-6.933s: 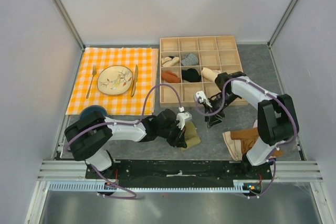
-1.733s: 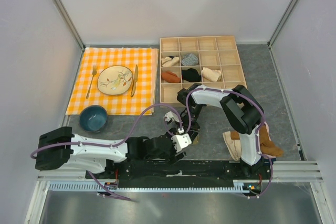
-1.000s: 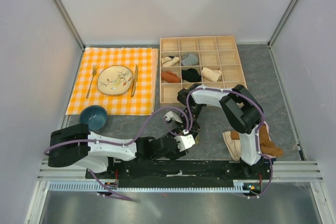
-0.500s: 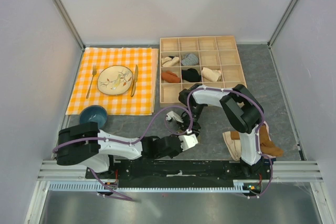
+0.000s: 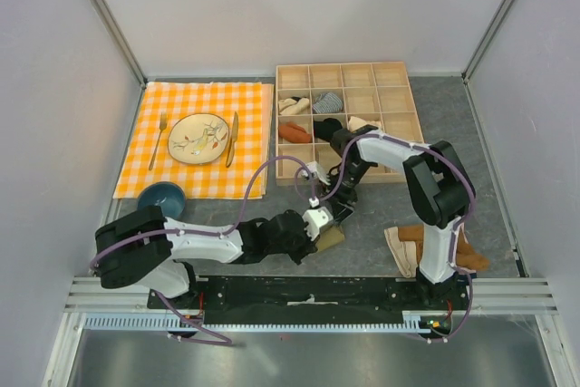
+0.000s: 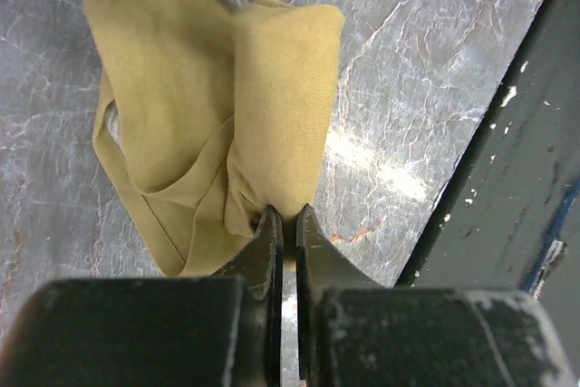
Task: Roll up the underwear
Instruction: Roll the underwear to the corner of the board.
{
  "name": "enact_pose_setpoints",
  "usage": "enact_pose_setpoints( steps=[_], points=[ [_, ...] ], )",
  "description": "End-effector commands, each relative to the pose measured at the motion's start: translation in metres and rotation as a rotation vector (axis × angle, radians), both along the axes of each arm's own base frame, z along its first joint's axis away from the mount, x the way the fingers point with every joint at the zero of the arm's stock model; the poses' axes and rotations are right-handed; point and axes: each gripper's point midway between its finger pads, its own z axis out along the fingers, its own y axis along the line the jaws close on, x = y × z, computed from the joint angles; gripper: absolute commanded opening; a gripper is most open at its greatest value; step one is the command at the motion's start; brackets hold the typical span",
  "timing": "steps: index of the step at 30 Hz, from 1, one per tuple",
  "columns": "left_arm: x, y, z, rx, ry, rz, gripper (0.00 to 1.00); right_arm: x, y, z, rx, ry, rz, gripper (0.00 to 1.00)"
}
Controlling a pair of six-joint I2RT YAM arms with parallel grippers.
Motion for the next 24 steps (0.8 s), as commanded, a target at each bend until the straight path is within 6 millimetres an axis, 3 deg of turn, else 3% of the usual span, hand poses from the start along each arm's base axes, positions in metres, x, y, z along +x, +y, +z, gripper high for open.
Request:
enact_pose_setpoints(
  steps=[1, 5, 12, 19, 22, 24],
  points=[
    [-0.017, 0.035, -0.038, 0.094, 0.312, 0.104, 0.02, 0.033, -0.008, 0.029, 0.064, -0.17, -0.012, 0.57],
    [-0.017, 0.033, -0.042, 0.116, 0.422, 0.096, 0.02, 0.033, -0.014, 0.044, 0.113, -0.222, 0.0, 0.55],
    [-0.011, 0.028, -0.046, 0.128, 0.6, 0.093, 0.02, -0.001, -0.015, 0.065, 0.296, -0.297, 0.154, 0.54],
    [-0.005, 0.03, -0.053, 0.156, 0.78, 0.149, 0.02, -0.022, -0.023, 0.066, 0.375, -0.404, 0.306, 0.55],
    [-0.002, 0.031, -0.057, 0.169, 0.825, 0.182, 0.02, -0.011, -0.022, 0.064, 0.338, -0.423, 0.237, 0.55],
    [0.001, 0.032, -0.059, 0.171, 0.818, 0.197, 0.02, 0.015, -0.024, 0.053, 0.221, -0.431, 0.093, 0.56]
  ],
)
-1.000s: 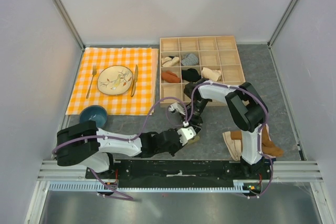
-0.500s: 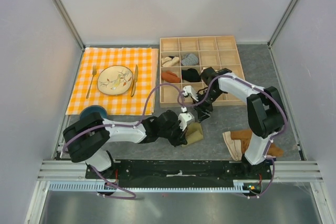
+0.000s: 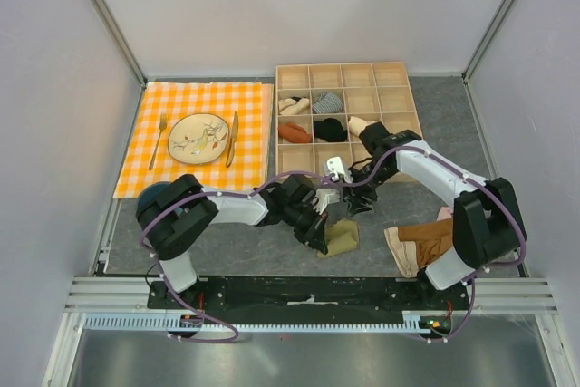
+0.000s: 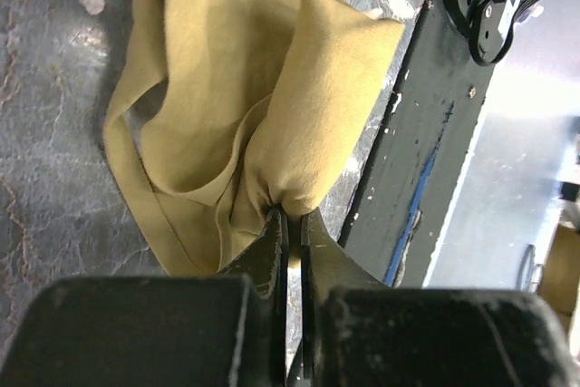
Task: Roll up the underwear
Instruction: Roll the underwear to the corner of the board.
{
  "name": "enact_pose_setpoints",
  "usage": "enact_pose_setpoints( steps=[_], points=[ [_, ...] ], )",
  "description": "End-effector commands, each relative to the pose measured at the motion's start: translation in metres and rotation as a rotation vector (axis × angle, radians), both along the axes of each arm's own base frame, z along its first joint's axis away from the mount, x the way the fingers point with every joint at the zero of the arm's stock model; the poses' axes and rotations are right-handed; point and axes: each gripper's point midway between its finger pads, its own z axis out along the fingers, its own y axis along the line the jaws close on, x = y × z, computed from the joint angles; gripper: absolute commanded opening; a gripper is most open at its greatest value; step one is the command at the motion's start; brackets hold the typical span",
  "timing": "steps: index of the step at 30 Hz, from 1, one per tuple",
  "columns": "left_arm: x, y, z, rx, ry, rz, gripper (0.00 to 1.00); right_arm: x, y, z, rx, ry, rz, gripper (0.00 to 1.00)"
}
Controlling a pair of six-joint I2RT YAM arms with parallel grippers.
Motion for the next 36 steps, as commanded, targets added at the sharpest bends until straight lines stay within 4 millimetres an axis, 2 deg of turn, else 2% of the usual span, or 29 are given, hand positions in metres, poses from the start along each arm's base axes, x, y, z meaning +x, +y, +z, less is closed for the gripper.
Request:
enact_pose_setpoints(
  steps=[1, 5, 8, 11, 12, 16, 19, 24, 28, 30, 31, 33, 34, 36],
  points=[
    [0.006, 0.056, -0.054, 0.323, 0.193, 0.25, 0.02, 0.006, 0.003, -0.01, -0.05, -0.03, -0.025, 0.56],
    [0.01, 0.058, -0.054, 0.331, 0.162, 0.269, 0.02, 0.014, -0.006, -0.028, -0.09, 0.077, -0.12, 0.55],
    [0.014, 0.058, -0.053, 0.331, 0.144, 0.276, 0.02, 0.029, -0.013, -0.04, -0.109, 0.123, -0.235, 0.55],
    [0.017, 0.06, -0.053, 0.335, 0.121, 0.292, 0.02, 0.045, -0.03, -0.056, -0.187, 0.155, -0.353, 0.55],
    [0.018, 0.06, -0.052, 0.332, 0.114, 0.294, 0.02, 0.053, -0.041, -0.06, -0.224, 0.142, -0.396, 0.55],
    [0.023, 0.061, -0.051, 0.329, 0.082, 0.307, 0.02, 0.071, -0.061, -0.067, -0.332, 0.08, -0.463, 0.56],
    [0.025, 0.062, -0.051, 0.33, 0.064, 0.318, 0.02, 0.085, -0.07, -0.068, -0.379, 0.069, -0.528, 0.56],
    [0.022, 0.064, -0.056, 0.341, 0.084, 0.321, 0.02, 0.093, -0.059, -0.04, -0.185, 0.182, -0.622, 0.55],
    [0.019, 0.065, -0.061, 0.354, 0.111, 0.333, 0.02, 0.09, -0.052, -0.003, -0.027, 0.14, -0.596, 0.54],
    [0.018, 0.065, -0.062, 0.36, 0.121, 0.338, 0.02, 0.082, -0.051, 0.002, 0.009, 0.112, -0.563, 0.54],
    [0.017, 0.065, -0.062, 0.361, 0.133, 0.345, 0.02, 0.078, -0.051, 0.011, 0.032, 0.083, -0.547, 0.54],
    [0.017, 0.065, -0.063, 0.366, 0.141, 0.353, 0.02, 0.069, -0.049, 0.013, 0.055, 0.078, -0.53, 0.54],
    [0.017, 0.063, -0.062, 0.365, 0.146, 0.357, 0.02, 0.066, -0.049, 0.021, 0.083, 0.049, -0.503, 0.54],
    [0.017, 0.064, -0.063, 0.373, 0.159, 0.364, 0.02, 0.047, -0.04, 0.032, 0.154, 0.057, -0.416, 0.54]
  ],
)
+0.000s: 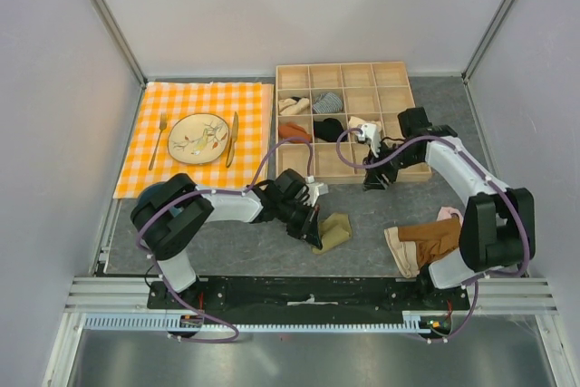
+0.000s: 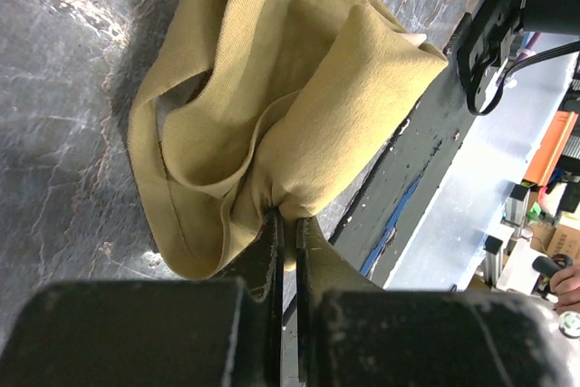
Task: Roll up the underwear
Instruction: Roll the underwear to the corner of the board.
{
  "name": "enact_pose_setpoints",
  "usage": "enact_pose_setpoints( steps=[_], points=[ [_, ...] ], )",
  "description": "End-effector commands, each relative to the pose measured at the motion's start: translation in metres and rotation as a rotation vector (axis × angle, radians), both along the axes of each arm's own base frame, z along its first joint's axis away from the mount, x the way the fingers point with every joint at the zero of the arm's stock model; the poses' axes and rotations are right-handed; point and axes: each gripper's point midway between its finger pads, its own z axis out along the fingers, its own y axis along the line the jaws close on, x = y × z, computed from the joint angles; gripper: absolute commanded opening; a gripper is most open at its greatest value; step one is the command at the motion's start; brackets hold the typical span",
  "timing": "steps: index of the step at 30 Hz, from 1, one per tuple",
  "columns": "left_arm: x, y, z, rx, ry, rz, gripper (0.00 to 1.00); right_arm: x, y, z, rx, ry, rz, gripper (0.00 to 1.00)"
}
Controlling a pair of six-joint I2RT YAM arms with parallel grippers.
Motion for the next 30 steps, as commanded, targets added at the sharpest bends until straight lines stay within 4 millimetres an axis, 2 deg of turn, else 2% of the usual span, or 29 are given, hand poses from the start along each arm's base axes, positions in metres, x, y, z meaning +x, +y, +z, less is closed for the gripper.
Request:
enact_pose_setpoints(
  steps=[1, 2, 4, 5, 6, 7, 8, 9, 12, 13, 16, 18, 22, 30],
  points=[
    [0.004, 0.047, -0.061, 0.291, 0.023, 0.126, 0.02, -0.031, 0.021, 0.034, 0.176, -0.17, 0.248, 0.54],
    [0.003, 0.047, -0.061, 0.298, 0.032, 0.124, 0.02, -0.052, 0.023, 0.035, 0.202, -0.15, 0.31, 0.54],
    [0.003, 0.046, -0.061, 0.304, 0.043, 0.122, 0.02, -0.074, 0.034, 0.041, 0.239, -0.247, 0.489, 0.53],
    [0.006, 0.042, -0.058, 0.299, 0.042, 0.122, 0.02, -0.091, 0.036, 0.035, 0.231, -0.209, 0.539, 0.52],
    [0.004, 0.045, -0.061, 0.32, 0.059, 0.117, 0.02, -0.107, 0.047, 0.031, 0.225, -0.205, 0.628, 0.51],
    [0.004, 0.044, -0.061, 0.323, 0.062, 0.115, 0.02, -0.113, 0.048, 0.024, 0.184, -0.209, 0.681, 0.49],
    [0.006, 0.041, -0.058, 0.319, 0.06, 0.113, 0.02, -0.127, 0.059, 0.016, 0.172, -0.21, 0.76, 0.44],
    [0.005, 0.043, -0.06, 0.334, 0.071, 0.111, 0.02, -0.131, 0.063, 0.013, 0.16, -0.212, 0.781, 0.43],
    [0.006, 0.043, -0.061, 0.34, 0.086, 0.118, 0.02, -0.131, 0.078, 0.0, 0.106, -0.275, 0.817, 0.45],
    [0.006, 0.041, -0.059, 0.334, 0.087, 0.116, 0.02, -0.123, 0.08, -0.006, 0.068, -0.313, 0.818, 0.45],
    [0.005, 0.04, -0.061, 0.335, 0.104, 0.117, 0.02, -0.133, 0.084, -0.023, 0.027, -0.298, 0.884, 0.45],
    [0.006, 0.039, -0.061, 0.339, 0.111, 0.121, 0.02, -0.135, 0.084, -0.032, -0.004, -0.282, 0.908, 0.45],
    [0.008, 0.036, -0.06, 0.34, 0.117, 0.119, 0.02, -0.124, 0.086, -0.045, -0.054, -0.325, 0.899, 0.46],
    [0.011, 0.034, -0.057, 0.339, 0.117, 0.127, 0.02, -0.121, 0.076, -0.072, -0.136, -0.308, 0.902, 0.48]
  ],
)
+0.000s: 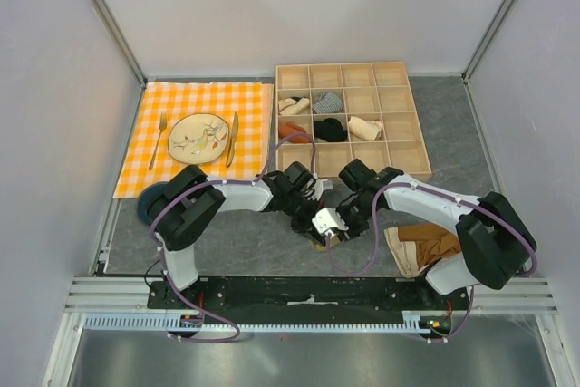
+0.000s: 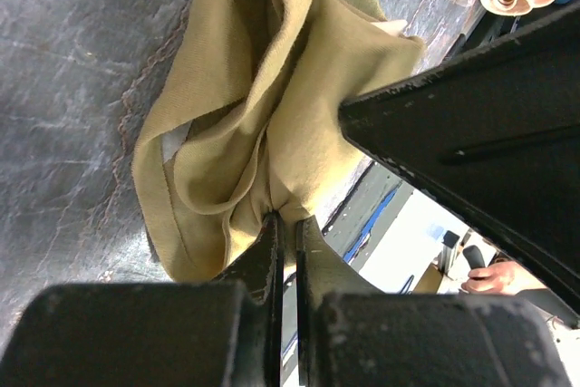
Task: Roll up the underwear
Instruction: Roll the underwear to the corner of the board.
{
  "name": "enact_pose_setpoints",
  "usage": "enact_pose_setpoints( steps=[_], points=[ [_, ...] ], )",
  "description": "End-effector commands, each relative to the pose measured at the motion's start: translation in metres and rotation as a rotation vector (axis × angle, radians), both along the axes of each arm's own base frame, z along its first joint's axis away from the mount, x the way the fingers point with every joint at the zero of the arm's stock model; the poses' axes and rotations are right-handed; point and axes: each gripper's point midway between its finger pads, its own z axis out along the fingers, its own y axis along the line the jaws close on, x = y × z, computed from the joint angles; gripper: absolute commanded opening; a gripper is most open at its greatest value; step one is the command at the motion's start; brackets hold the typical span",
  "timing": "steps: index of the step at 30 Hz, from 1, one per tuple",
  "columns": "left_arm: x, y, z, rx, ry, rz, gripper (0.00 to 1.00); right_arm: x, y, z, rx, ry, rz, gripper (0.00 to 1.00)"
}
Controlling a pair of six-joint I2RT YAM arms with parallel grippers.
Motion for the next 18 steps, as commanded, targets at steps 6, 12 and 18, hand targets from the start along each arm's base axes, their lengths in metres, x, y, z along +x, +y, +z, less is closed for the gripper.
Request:
enact_pose_setpoints(
  steps=[6, 12, 18],
  points=[
    [0.012, 0.038, -0.049, 0.264, -0.039, 0.093, 0.04, 0.009, -0.009, -0.026, -0.075, -0.052, 0.003, 0.48],
    [0.027, 0.035, -0.033, 0.243, -0.082, 0.125, 0.26, 0.006, -0.016, -0.033, -0.111, -0.05, 0.006, 0.35],
    [0.052, 0.033, 0.006, 0.17, -0.19, 0.184, 0.49, 0.003, -0.019, -0.034, -0.113, -0.041, 0.003, 0.24]
  ],
)
